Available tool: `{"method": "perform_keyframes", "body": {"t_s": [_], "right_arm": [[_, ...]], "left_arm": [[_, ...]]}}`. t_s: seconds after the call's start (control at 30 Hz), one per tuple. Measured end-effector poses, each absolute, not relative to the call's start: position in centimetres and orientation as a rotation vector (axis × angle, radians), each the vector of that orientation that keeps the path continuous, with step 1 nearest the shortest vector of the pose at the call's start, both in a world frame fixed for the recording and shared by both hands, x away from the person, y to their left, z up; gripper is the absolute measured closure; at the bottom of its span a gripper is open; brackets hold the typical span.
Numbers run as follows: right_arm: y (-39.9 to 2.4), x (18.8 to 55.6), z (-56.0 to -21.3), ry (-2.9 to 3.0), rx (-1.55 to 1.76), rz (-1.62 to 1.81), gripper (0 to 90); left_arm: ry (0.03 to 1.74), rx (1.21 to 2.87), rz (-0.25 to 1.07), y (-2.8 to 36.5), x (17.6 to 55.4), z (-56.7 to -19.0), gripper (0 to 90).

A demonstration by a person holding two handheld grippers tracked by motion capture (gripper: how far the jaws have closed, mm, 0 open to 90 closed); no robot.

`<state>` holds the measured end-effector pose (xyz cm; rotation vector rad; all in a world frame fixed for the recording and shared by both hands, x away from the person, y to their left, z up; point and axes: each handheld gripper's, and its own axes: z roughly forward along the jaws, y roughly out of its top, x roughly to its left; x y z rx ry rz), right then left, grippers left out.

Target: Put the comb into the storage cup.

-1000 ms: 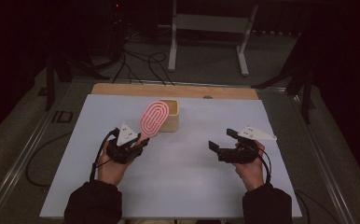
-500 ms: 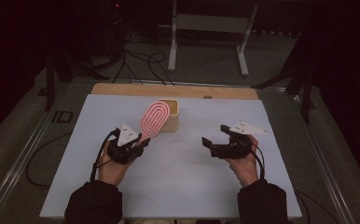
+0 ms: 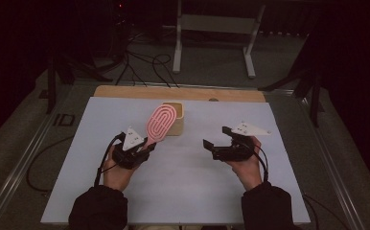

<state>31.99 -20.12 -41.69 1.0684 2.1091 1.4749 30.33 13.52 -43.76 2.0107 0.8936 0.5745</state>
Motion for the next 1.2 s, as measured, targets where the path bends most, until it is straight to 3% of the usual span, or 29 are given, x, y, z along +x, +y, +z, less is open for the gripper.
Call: {"method": "perform_keyframes", "body": {"t_s": [1.2], "right_arm": [[-14.5, 33.7, -39.9, 2.228, 1.049, 1.605, 8.4]], "left_arm": [[0.825, 2.014, 0.602, 10.7, 29.6, -45.0, 69.5]]}}
